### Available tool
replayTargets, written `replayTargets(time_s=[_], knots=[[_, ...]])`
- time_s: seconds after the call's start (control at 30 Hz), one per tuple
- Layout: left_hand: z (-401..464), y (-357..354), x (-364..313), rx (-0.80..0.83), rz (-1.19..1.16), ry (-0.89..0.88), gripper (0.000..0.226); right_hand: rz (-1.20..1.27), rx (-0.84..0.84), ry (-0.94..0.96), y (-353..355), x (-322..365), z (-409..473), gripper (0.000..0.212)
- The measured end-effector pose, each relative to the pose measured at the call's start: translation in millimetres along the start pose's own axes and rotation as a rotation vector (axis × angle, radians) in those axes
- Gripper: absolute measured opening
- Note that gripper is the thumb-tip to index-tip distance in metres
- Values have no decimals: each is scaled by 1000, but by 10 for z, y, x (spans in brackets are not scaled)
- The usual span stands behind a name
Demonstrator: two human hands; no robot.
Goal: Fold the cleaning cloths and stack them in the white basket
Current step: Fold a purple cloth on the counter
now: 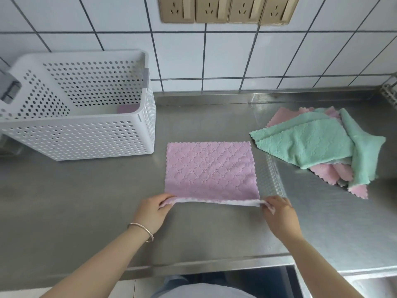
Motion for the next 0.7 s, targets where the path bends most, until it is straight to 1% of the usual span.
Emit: replayTargets(time_s=[0.07,0.13,0.2,0.27,0.3,0.4,0.5,0.57,0.63,0.7], knots=[[47,89,-27,-21,-75,40,29,179,78,-147,19,-52,61,9],[59,148,-53,-24,-128,82,35,288,119,-175,44,-15,119,8],[39,184,-68,-24,-162,108,31,358,137,-178,73,41,161,14],[-6,205,-91,-19,-164,115,24,392,165,-176,85,86,171,14],[-36,204,-96,-9,-147,120,21,387,187,-165,86,107,173,13],[-140,154,-81,91,-40,151,15,273,331,-130,2,102,145,23],[-260,30,65,281,16,217,15,109,575,-96,-248,58,21,13],[-322,-49,170,395,56,272,18,37,689,-94,-395,-11,-57,16],[-309,-71,236,415,74,311,24,35,708,-114,-440,-47,-69,20],[-233,-55,248,357,19,330,21,51,671,-147,-417,-34,-14,21]])
Point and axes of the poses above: each hand's wrist, its own z-axis towards the middle knuckle, its own y-axis out of the back of the hand, x = y × z, the point moved 10 cm from there along z, towards the middle knuckle, and after that the axes turned 6 degrees about -z, right-handed, at the moved point
